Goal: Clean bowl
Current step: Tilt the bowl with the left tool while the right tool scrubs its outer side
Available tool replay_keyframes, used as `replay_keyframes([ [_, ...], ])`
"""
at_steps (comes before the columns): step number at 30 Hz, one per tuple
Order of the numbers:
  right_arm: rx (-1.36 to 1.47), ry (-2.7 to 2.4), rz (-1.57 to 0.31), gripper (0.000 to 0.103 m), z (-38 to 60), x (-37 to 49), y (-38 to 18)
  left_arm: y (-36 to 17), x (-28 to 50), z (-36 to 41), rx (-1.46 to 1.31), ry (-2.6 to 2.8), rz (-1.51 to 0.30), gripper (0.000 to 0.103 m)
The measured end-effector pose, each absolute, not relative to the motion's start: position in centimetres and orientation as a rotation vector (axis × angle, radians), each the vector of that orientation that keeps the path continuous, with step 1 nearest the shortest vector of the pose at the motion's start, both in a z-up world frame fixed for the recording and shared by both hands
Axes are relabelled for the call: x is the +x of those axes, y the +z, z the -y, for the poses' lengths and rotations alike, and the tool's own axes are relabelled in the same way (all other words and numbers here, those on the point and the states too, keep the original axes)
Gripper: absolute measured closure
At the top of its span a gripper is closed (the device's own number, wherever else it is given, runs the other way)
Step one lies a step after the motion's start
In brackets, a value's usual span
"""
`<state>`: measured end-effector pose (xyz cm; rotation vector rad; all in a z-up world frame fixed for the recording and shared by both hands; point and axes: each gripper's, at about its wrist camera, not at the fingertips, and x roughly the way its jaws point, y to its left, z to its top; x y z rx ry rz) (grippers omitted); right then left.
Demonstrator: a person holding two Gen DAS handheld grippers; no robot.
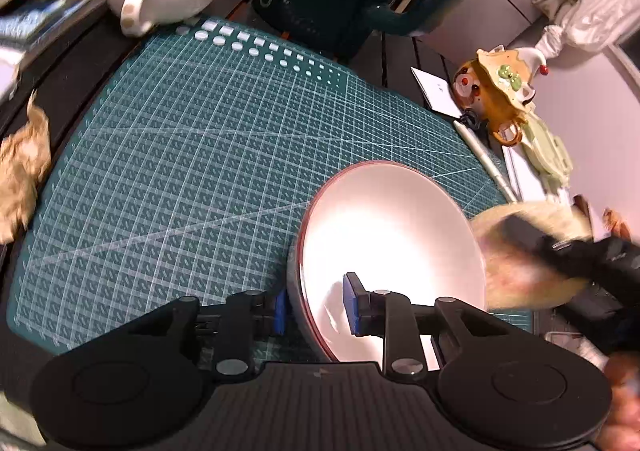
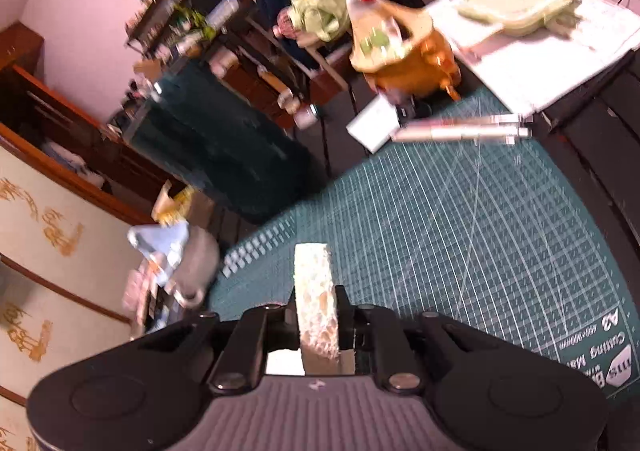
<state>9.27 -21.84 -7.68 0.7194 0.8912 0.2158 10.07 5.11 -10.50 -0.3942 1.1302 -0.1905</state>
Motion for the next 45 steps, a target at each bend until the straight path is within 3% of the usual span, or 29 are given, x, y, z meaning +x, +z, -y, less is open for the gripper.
replay_keyframes([
  [10, 0.750, 0.230, -0.954, 0.090, 21.9, 6.9, -7.6, -10.9, 11.6, -5.7, -0.391, -0.188, -1.084, 0.077],
  [18, 0.695, 0.200, -0.880, 0.090, 22.6, 8.1, -6.9, -9.0, 9.7, -6.7, -0.407, -0.194, -1.083, 0.077],
  [37, 0.709, 0.220, -0.867, 0.090, 22.2, 7.9, -6.6, -10.6, 9.9, -5.3, -0.367, -0.190, -1.115, 0.076],
  [41, 0.771, 0.203, -0.952, 0.090, 22.3, 8.5, -8.5, -10.7, 9.9, -5.2, -0.368, -0.192, -1.115, 0.074],
  [45, 0.797, 0.229, -0.861, 0.090, 23.1, 8.1, -6.7, -10.8, 9.9, -5.3, -0.371, -0.193, -1.116, 0.073],
])
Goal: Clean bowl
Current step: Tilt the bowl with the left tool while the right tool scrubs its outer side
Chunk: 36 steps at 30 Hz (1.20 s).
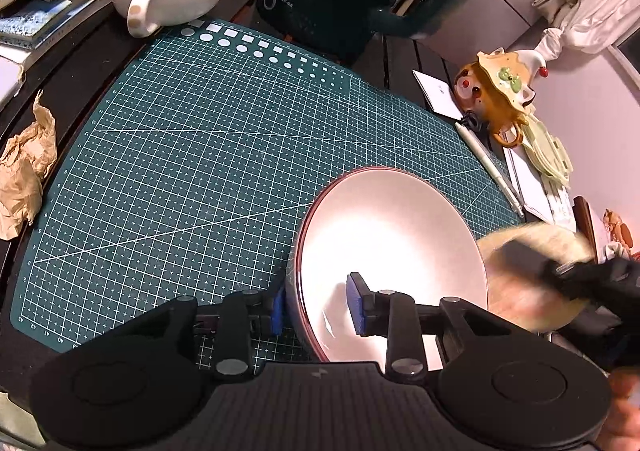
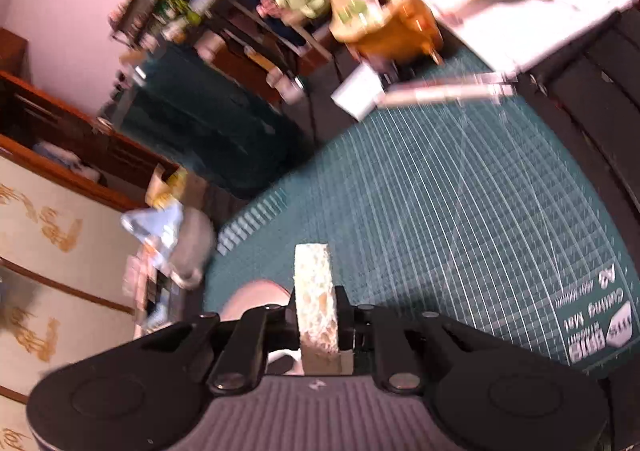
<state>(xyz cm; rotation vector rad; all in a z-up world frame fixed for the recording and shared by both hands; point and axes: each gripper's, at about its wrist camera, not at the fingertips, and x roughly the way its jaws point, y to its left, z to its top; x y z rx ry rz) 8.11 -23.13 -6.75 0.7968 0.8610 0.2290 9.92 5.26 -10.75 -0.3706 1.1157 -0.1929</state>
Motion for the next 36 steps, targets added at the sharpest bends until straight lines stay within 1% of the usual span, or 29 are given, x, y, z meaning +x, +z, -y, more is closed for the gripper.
replay_keyframes([
  [2, 0.783, 0.234, -0.852, 0.090, 22.9, 8.2, -6.6, -10.7, 9.9, -5.2, -0.364, -0.193, -1.115, 0.073],
  [6, 0.786, 0.216, -0.935, 0.090, 22.4, 8.7, -8.3, -10.8, 9.9, -5.3, -0.369, -0.193, -1.115, 0.073],
  [11, 0.797, 0.241, -0.849, 0.090, 23.0, 8.5, -6.7, -10.8, 10.0, -5.3, -0.366, -0.193, -1.116, 0.073],
  [15, 0.780, 0.215, -0.936, 0.090, 22.3, 8.8, -8.4, -10.7, 9.9, -5.1, -0.365, -0.191, -1.114, 0.073],
  [20, 0.783, 0.241, -0.852, 0.090, 23.0, 8.3, -6.4, -10.6, 10.0, -5.0, -0.365, -0.192, -1.115, 0.073],
  [25, 0.765, 0.215, -0.947, 0.090, 22.2, 8.7, -8.2, -10.7, 10.0, -5.2, -0.370, -0.193, -1.114, 0.073],
  [30, 0.767, 0.232, -0.854, 0.090, 23.0, 8.1, -6.3, -10.7, 10.0, -5.2, -0.369, -0.193, -1.113, 0.073],
  [33, 0.745, 0.208, -0.940, 0.090, 22.2, 8.6, -8.0, -10.7, 10.0, -5.2, -0.365, -0.193, -1.112, 0.073],
  [36, 0.760, 0.218, -0.931, 0.090, 22.3, 8.6, -7.6, -10.7, 10.0, -5.1, -0.368, -0.191, -1.113, 0.073],
])
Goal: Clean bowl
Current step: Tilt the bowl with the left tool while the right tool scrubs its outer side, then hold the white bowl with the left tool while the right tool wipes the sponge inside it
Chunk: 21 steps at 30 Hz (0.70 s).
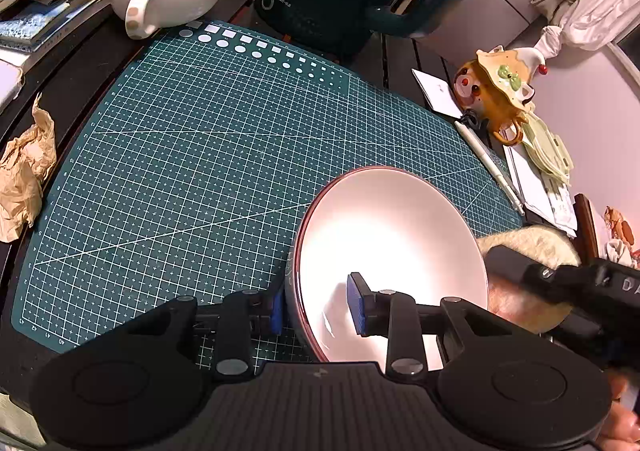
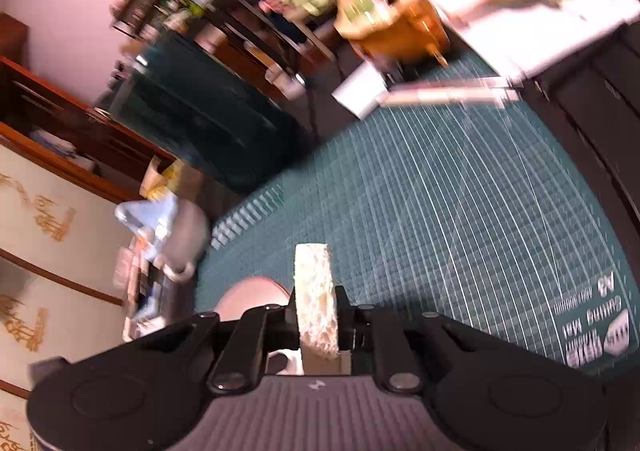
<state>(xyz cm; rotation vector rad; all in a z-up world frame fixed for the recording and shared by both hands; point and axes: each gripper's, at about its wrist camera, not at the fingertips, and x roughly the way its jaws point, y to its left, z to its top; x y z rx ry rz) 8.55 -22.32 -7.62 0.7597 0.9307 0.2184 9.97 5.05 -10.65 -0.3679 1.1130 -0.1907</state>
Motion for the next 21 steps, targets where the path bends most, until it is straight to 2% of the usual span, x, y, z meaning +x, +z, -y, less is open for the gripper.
replay_keyframes([
  [3, 0.761, 0.231, -0.850, 0.090, 23.0, 8.1, -6.1, -10.7, 9.9, -5.1, -0.364, -0.192, -1.113, 0.073],
  [9, 0.765, 0.218, -0.937, 0.090, 22.4, 8.7, -7.8, -10.6, 9.9, -5.1, -0.365, -0.192, -1.113, 0.073],
  [12, 0.784, 0.237, -0.861, 0.090, 23.1, 8.3, -6.3, -10.5, 10.1, -4.9, -0.363, -0.192, -1.114, 0.073],
  [18, 0.761, 0.212, -0.952, 0.090, 22.2, 8.8, -8.3, -10.6, 10.0, -5.1, -0.362, -0.193, -1.112, 0.073],
  [21, 0.800, 0.239, -0.882, 0.090, 23.2, 8.5, -6.8, -10.6, 10.0, -5.1, -0.364, -0.193, -1.113, 0.073],
])
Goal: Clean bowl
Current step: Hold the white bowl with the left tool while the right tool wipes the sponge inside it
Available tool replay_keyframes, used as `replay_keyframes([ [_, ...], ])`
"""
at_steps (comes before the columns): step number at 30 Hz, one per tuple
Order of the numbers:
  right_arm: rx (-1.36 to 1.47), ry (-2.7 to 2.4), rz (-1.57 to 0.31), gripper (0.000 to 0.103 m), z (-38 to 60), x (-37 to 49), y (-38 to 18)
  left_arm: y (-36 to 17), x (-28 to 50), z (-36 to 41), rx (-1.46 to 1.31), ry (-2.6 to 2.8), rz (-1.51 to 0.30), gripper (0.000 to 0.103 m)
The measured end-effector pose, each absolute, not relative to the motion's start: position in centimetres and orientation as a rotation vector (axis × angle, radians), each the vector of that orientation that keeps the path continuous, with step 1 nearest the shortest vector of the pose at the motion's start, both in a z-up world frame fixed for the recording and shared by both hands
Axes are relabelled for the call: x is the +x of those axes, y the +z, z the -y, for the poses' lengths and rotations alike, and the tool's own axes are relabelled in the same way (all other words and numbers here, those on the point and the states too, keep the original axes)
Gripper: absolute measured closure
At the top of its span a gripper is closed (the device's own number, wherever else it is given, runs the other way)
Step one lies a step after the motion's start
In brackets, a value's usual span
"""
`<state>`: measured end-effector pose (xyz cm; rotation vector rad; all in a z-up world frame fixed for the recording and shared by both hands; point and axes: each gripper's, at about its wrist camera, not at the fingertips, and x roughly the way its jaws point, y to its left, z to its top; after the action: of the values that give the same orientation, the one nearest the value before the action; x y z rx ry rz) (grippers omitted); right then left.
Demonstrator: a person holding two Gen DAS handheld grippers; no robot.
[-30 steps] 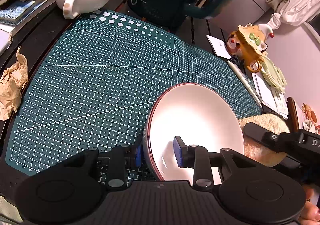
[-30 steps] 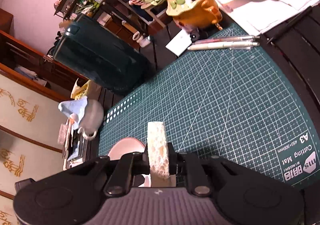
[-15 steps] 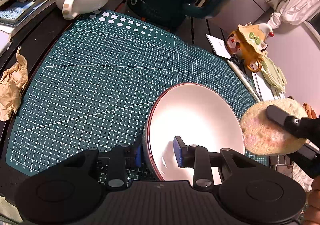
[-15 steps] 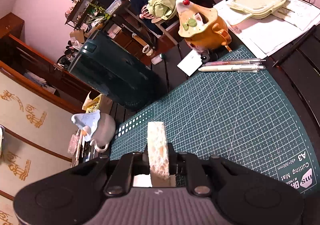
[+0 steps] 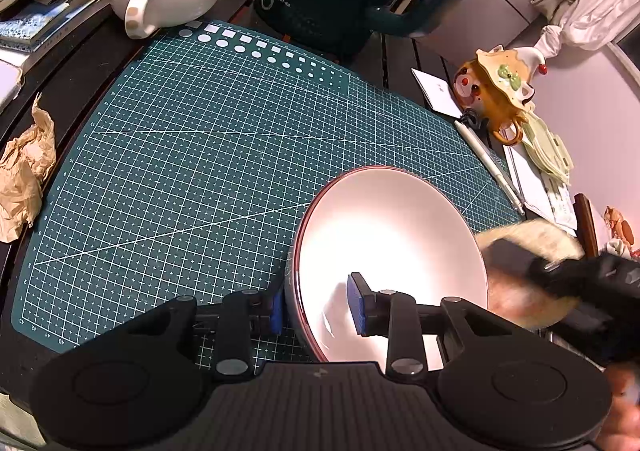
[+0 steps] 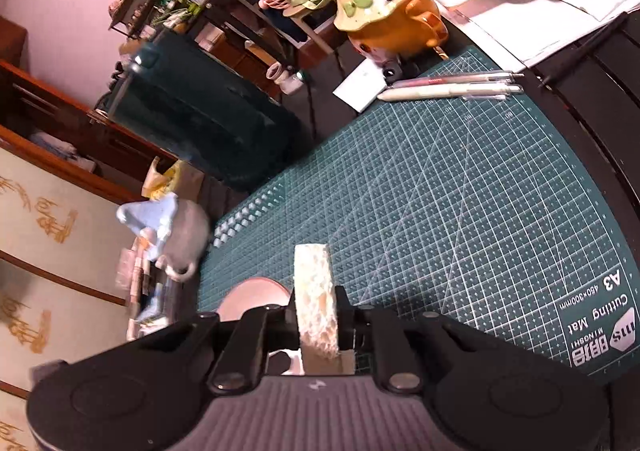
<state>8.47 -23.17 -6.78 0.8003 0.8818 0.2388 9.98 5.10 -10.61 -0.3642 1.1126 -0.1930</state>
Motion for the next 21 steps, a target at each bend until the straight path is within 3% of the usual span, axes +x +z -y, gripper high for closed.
replay_keyframes([
  [6, 0.756, 0.222, -0.938, 0.090, 22.2, 8.7, -8.0, -10.6, 9.9, -5.2, -0.360, -0.194, -1.113, 0.072],
  [11, 0.799, 0.247, -0.849, 0.090, 23.4, 8.3, -6.2, -10.5, 9.9, -5.0, -0.360, -0.193, -1.114, 0.072],
  [21, 0.803, 0.224, -0.858, 0.090, 23.7, 8.6, -6.6, -10.6, 10.0, -5.1, -0.360, -0.193, -1.113, 0.072],
])
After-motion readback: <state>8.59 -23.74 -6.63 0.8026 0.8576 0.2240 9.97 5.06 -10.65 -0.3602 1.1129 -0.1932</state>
